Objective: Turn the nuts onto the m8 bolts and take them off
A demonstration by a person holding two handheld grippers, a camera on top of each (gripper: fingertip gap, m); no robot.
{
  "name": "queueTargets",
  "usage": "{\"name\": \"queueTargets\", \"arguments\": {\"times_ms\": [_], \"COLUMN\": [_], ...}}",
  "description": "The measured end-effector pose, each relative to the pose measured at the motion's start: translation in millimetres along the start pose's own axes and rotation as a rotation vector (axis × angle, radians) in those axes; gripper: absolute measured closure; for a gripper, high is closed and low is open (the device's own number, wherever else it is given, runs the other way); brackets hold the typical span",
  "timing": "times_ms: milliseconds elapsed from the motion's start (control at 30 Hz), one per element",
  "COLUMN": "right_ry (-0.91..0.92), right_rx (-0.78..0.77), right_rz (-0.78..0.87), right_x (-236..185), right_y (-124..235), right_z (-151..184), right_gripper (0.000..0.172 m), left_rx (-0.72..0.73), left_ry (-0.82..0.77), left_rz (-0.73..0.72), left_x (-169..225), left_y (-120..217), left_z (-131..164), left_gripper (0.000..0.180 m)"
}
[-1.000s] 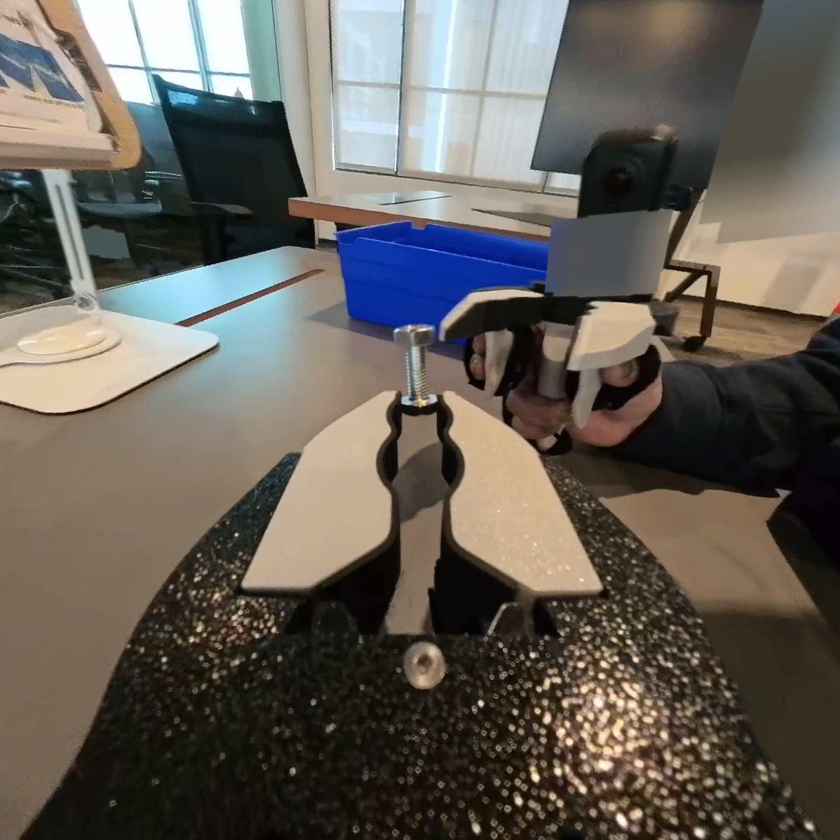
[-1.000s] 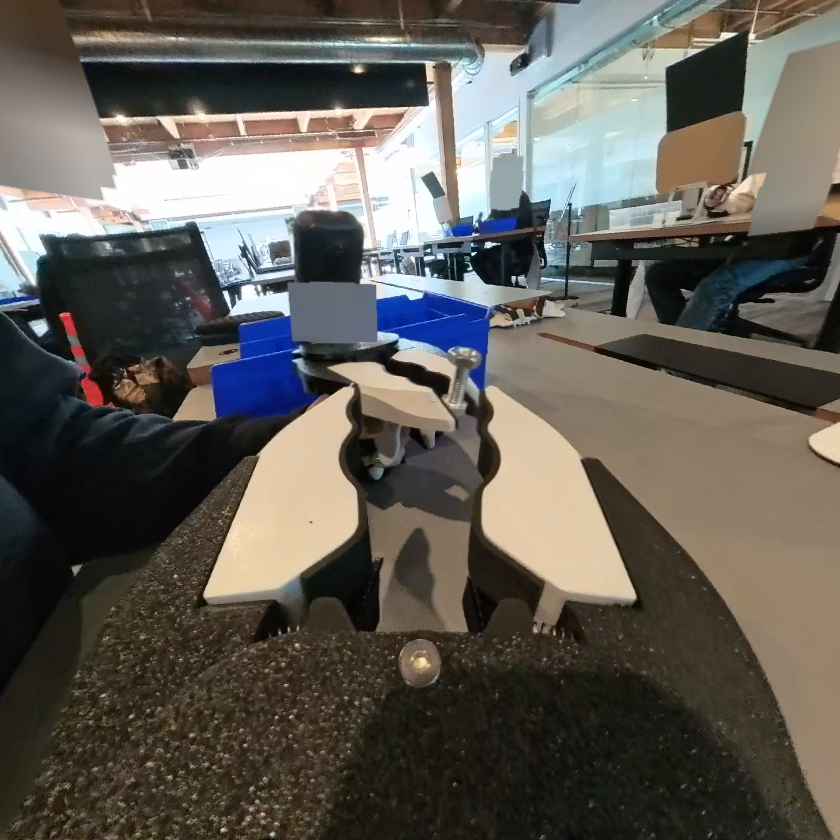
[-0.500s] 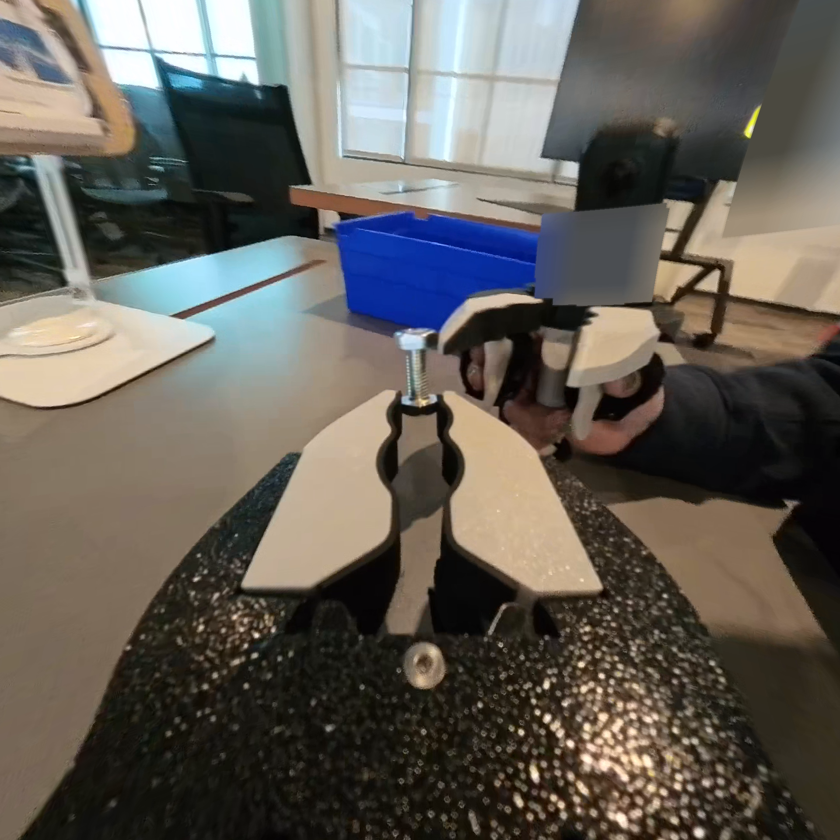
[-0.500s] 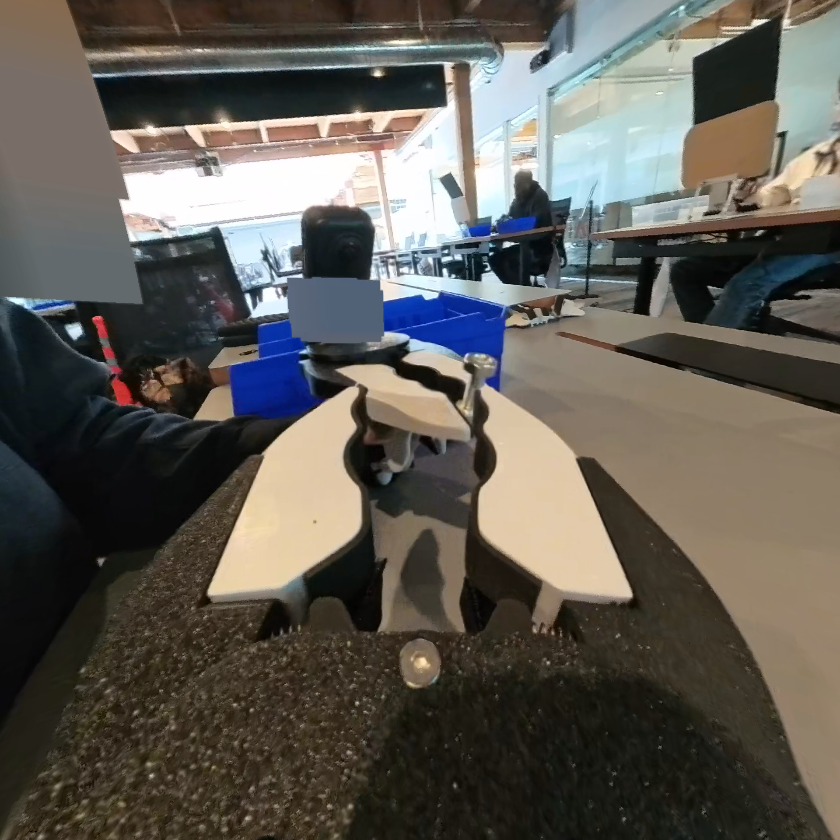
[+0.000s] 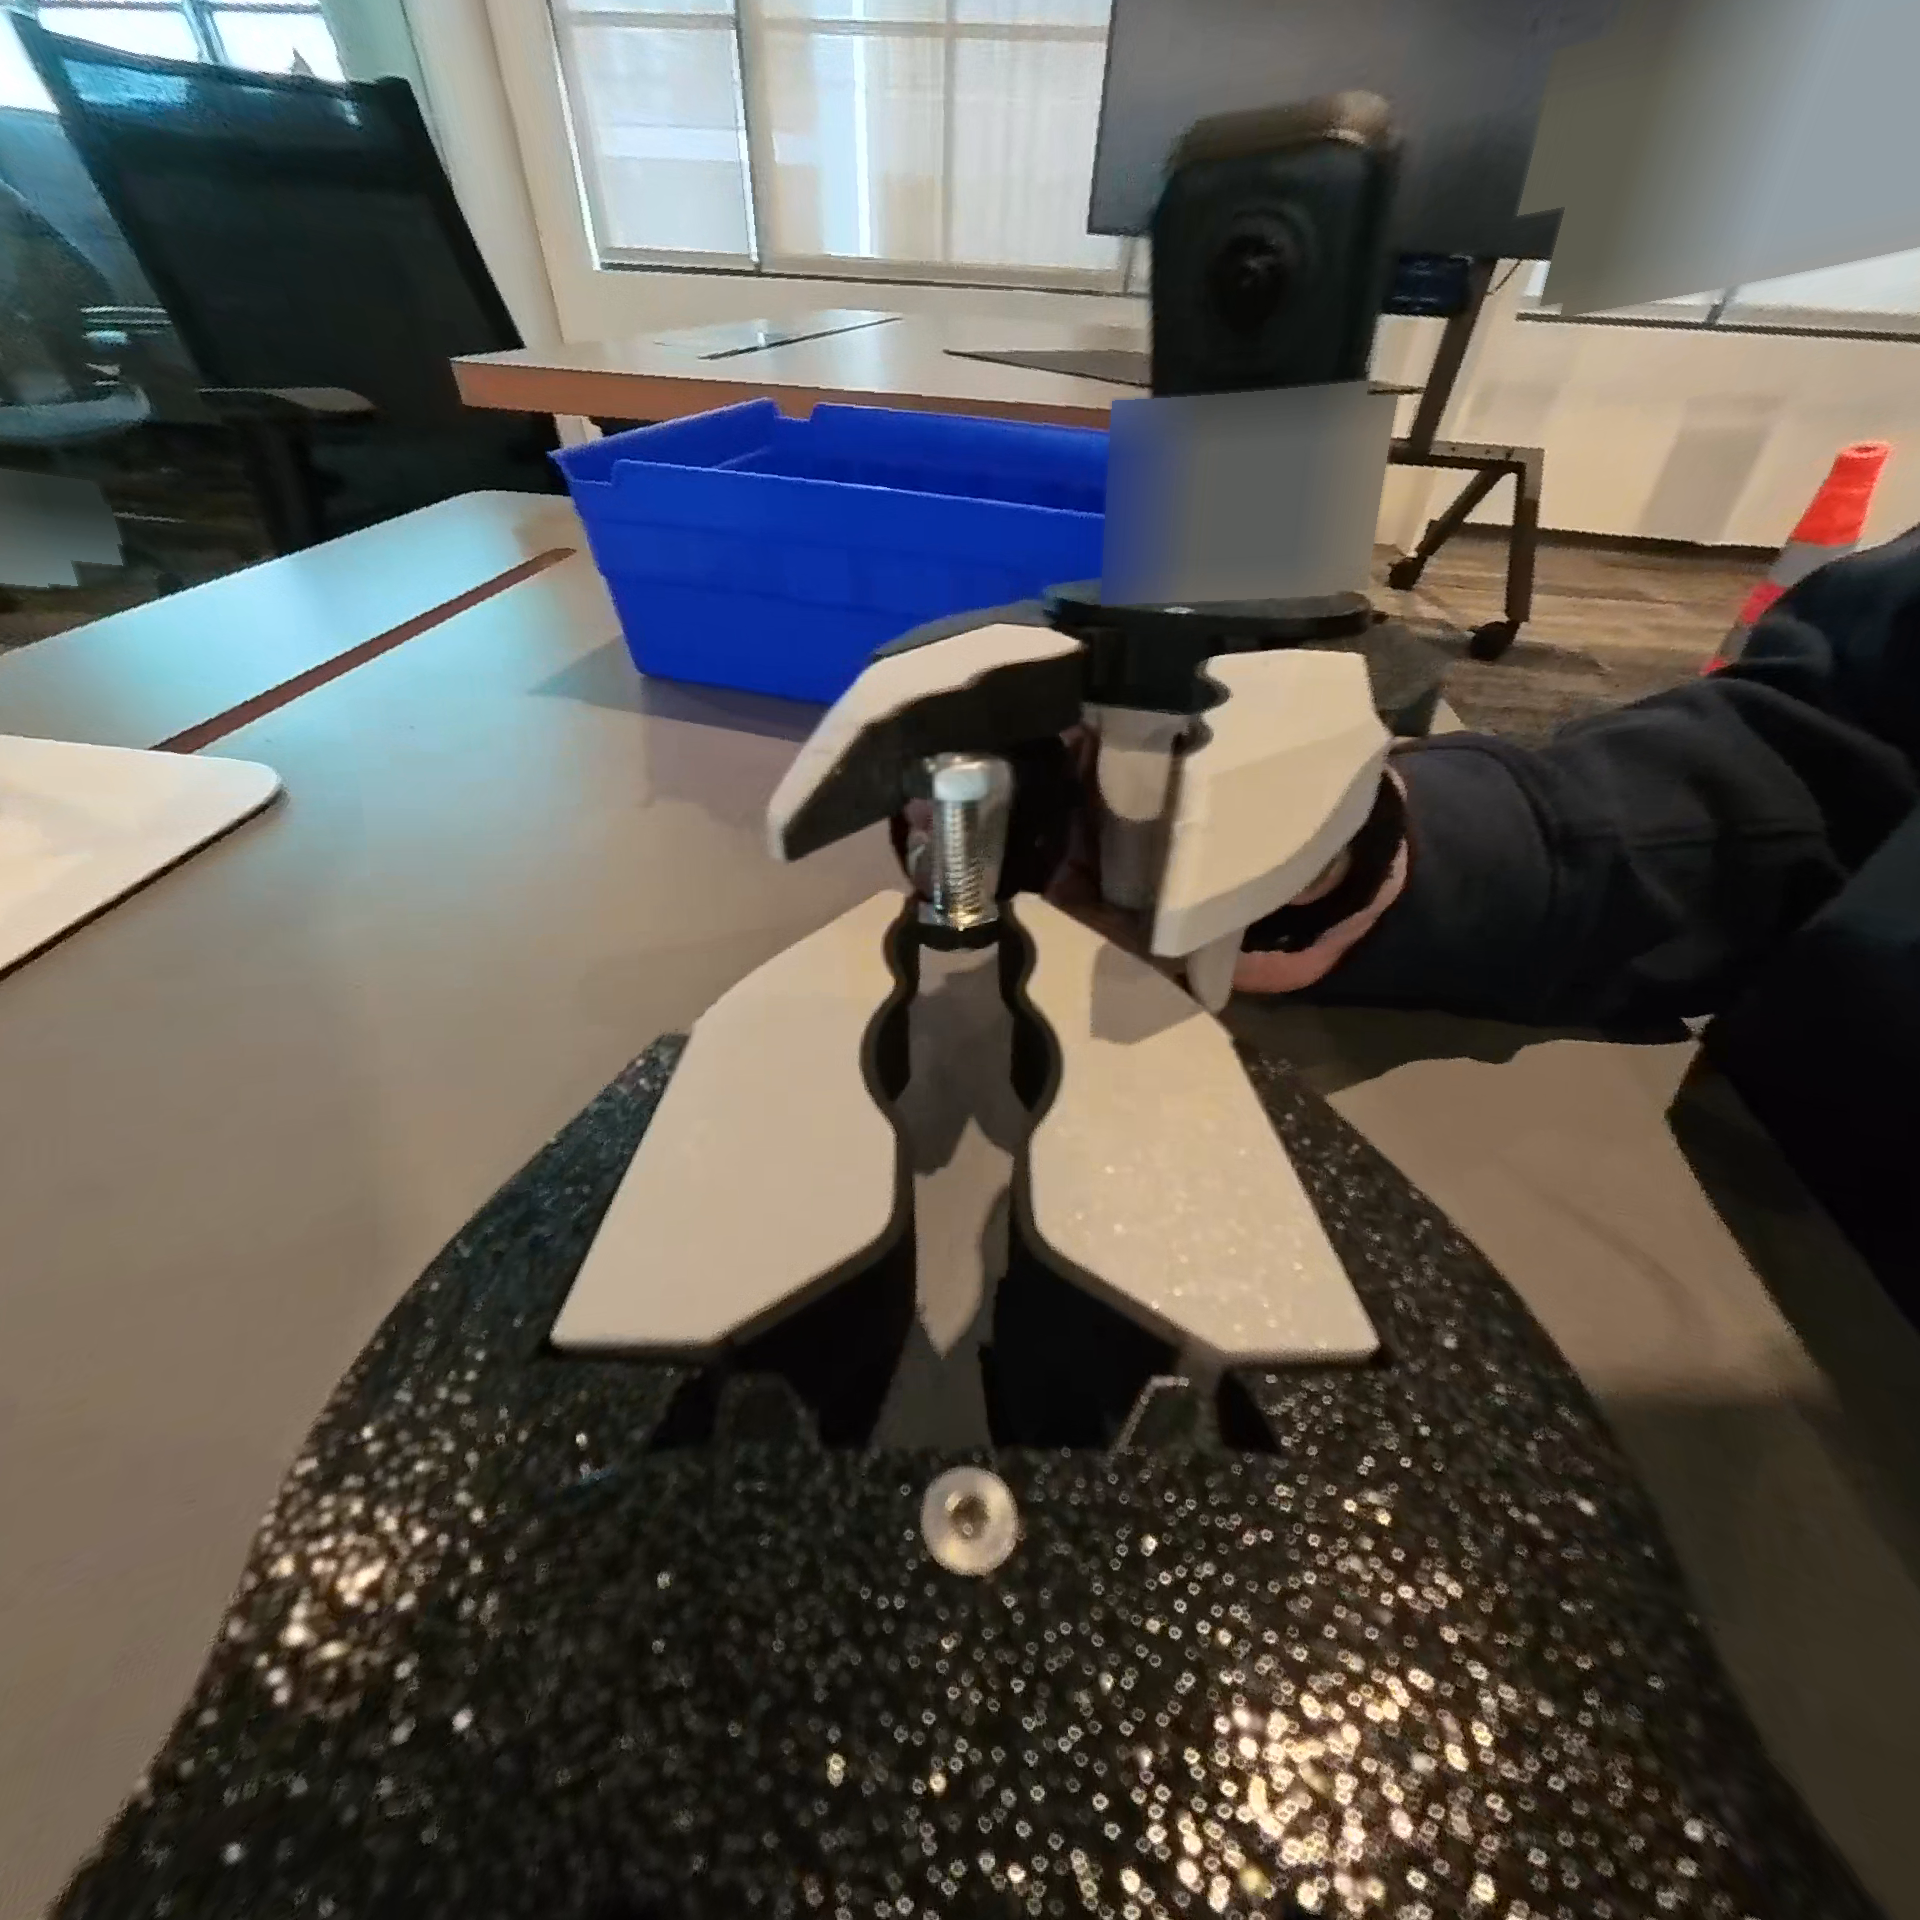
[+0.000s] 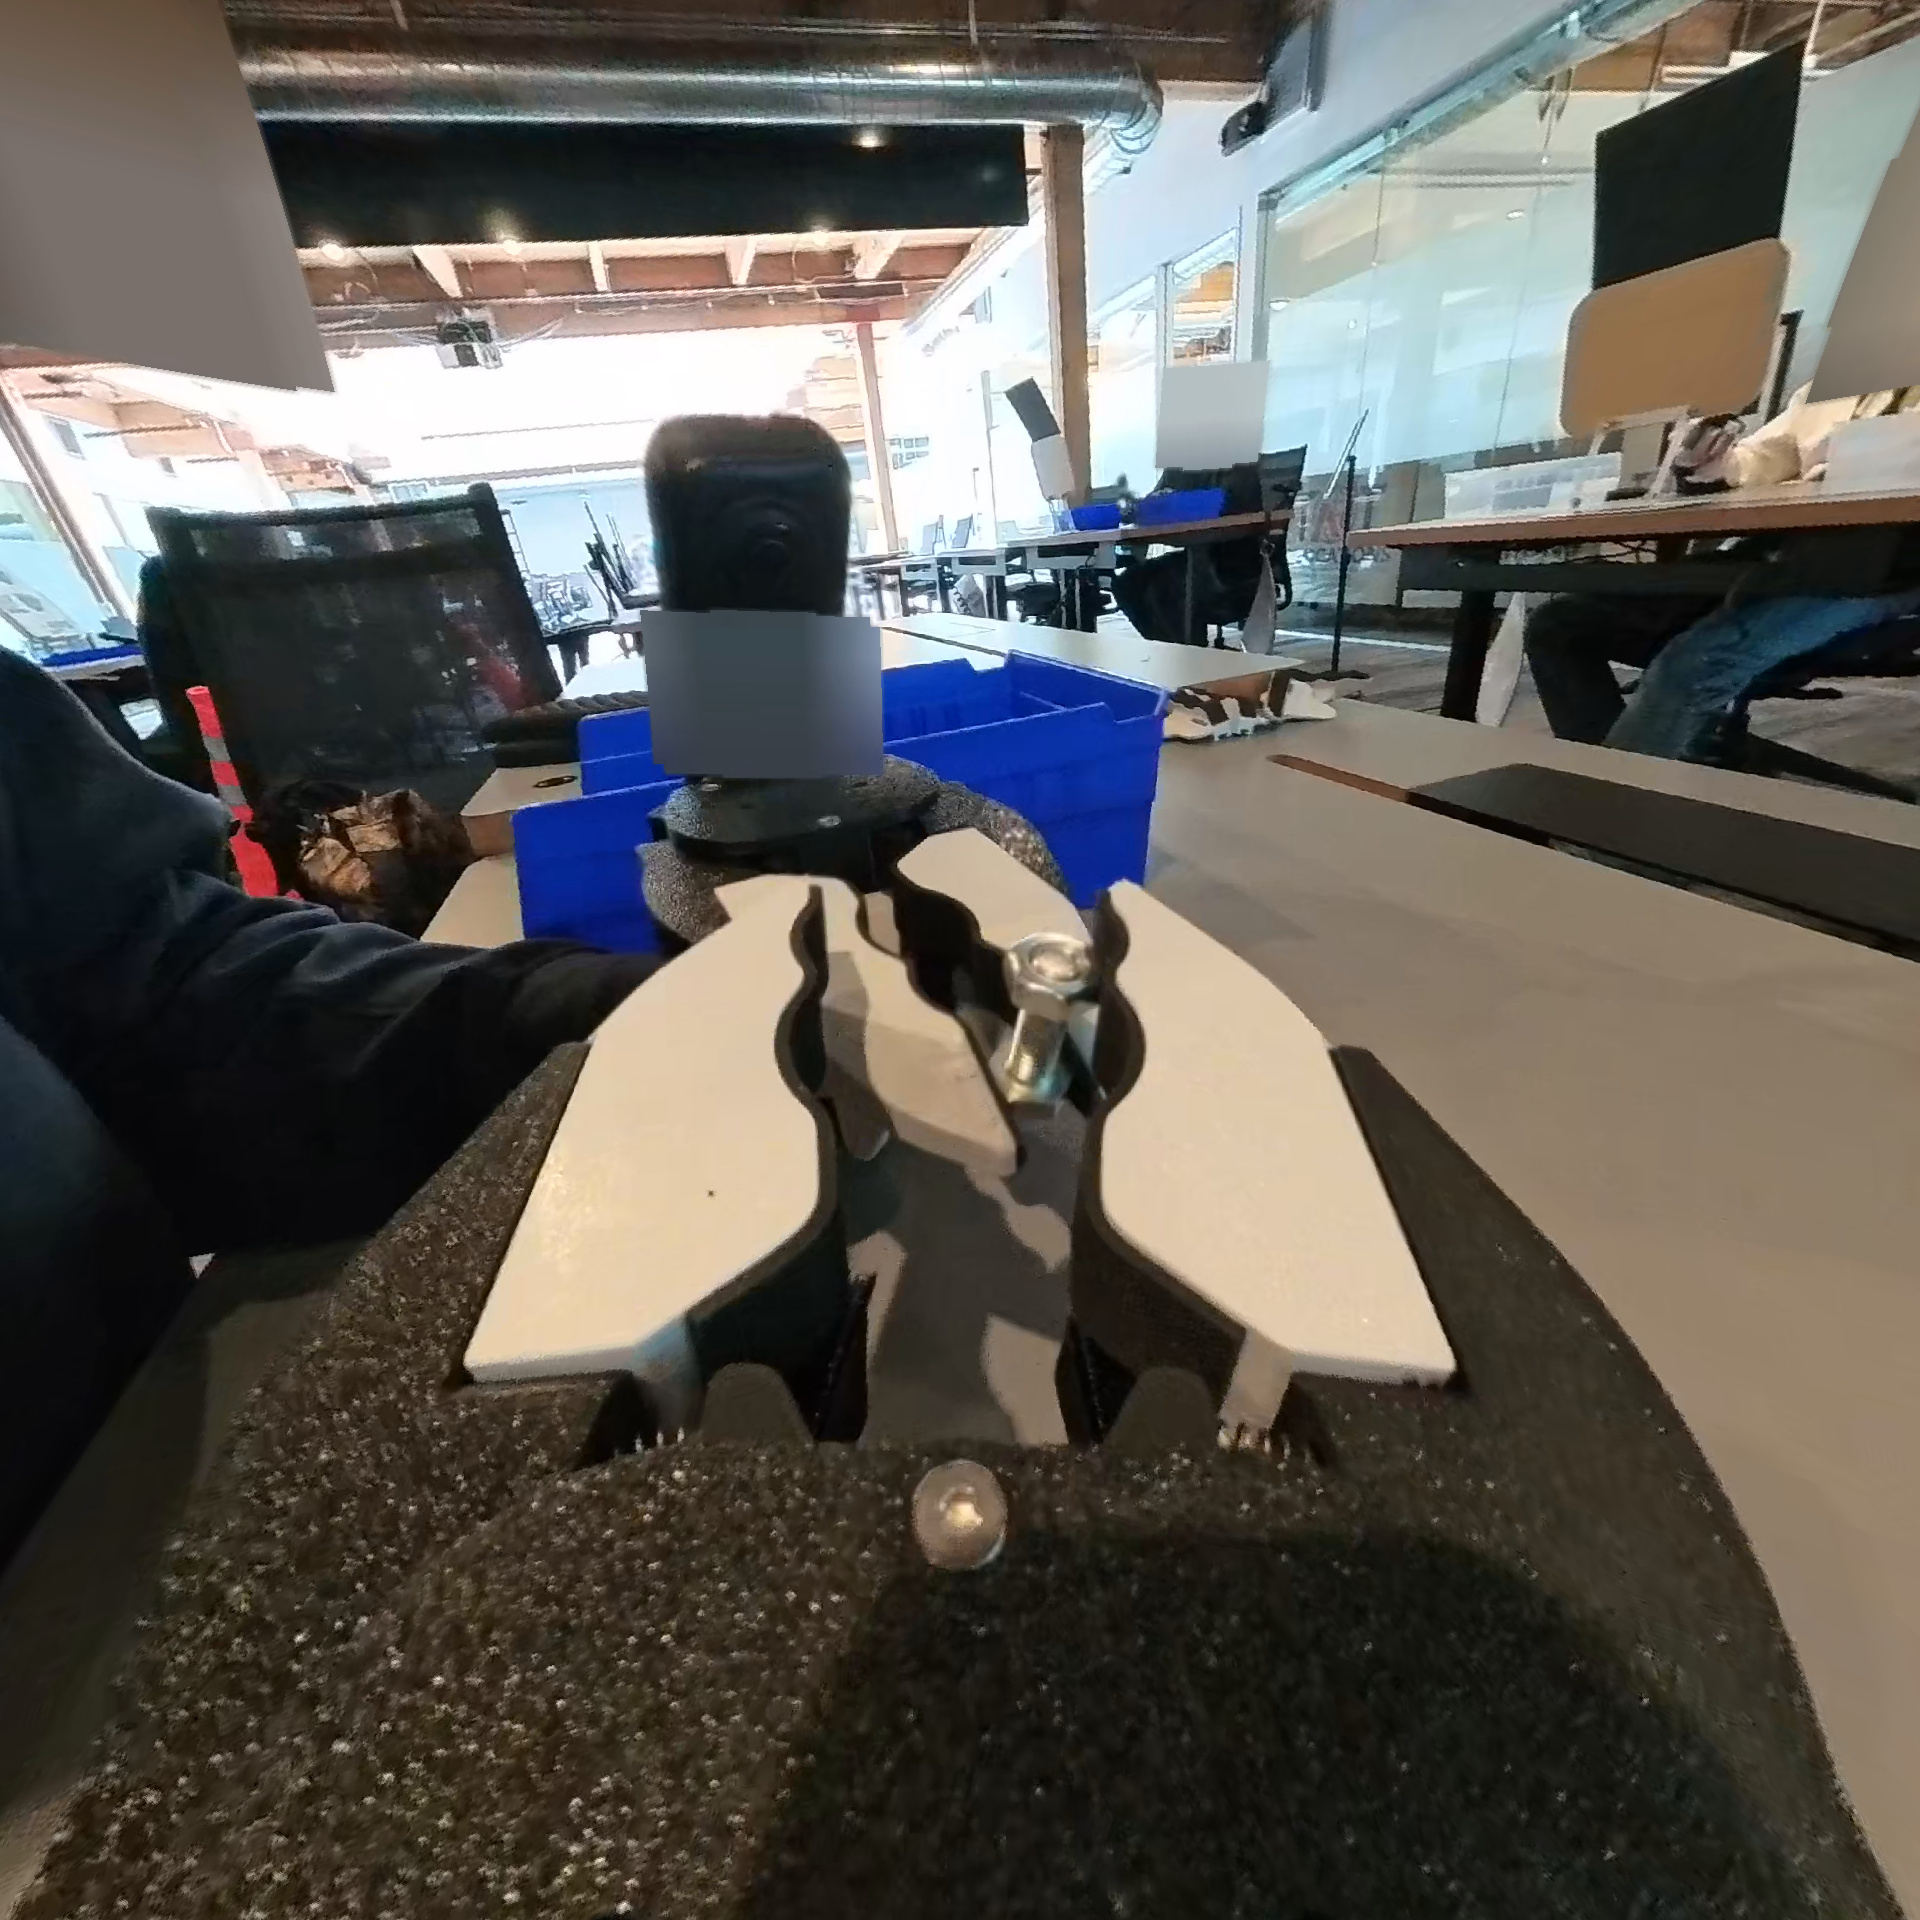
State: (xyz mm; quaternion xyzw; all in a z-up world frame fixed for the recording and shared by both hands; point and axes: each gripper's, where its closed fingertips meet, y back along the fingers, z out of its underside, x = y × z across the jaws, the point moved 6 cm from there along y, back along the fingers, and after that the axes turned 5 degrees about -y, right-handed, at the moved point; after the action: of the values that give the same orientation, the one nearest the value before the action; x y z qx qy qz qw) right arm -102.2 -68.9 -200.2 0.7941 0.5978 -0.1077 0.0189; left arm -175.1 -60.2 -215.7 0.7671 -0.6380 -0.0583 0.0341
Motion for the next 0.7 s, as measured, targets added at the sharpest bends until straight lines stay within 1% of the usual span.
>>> {"name": "queueTargets", "arguments": {"times_ms": [67, 100, 167, 233, 300, 467, 533, 600, 667, 700], "right_ry": [-0.006, -0.015, -0.027, -0.022, -0.008, -0.018, -0.01, -0.003, 0.001, 0.001], "right_rx": [-0.004, 0.005, 0.011, 0.013, 0.018, 0.024, 0.027, 0.018, 0.008, 0.008], "right_rz": [0.018, 0.02, -0.002, 0.027, 0.047, 0.035, 0.023, 0.007, -0.015, -0.008], "right_x": [2, 4, 4, 6, 7, 6, 4, 2, -1, 0], "right_y": [0, 2, 4, 5, 5, 3, 2, 1, 0, -1], "right_z": [0, 0, -1, -2, -2, -1, -2, -1, 0, 0], "right_gripper": [0.12, 0.121, 0.132, 0.128, 0.125, 0.122, 0.123, 0.124, 0.127, 0.124], "left_rx": [0.006, 0.018, 0.053, 0.071, 0.066, 0.022, 0.008, 0.005, 0.014, 0.019], "left_ry": [0.003, 0.01, 0.048, 0.068, 0.067, 0.021, 0.019, 0.018, 0.027, 0.031], "left_rz": [-0.043, -0.078, -0.158, -0.19, -0.169, 0.012, 0.058, 0.066, 0.044, 0.021], "left_x": [-5, -9, -20, -27, -25, -2, 5, 7, 4, 1], "left_y": [5, 9, 19, 27, 26, 4, -3, -5, -3, 0], "left_z": [0, -1, -2, -2, -1, -1, 0, 0, 0, -1], "left_gripper": [0.167, 0.167, 0.167, 0.167, 0.167, 0.167, 0.167, 0.167, 0.167, 0.167]}}
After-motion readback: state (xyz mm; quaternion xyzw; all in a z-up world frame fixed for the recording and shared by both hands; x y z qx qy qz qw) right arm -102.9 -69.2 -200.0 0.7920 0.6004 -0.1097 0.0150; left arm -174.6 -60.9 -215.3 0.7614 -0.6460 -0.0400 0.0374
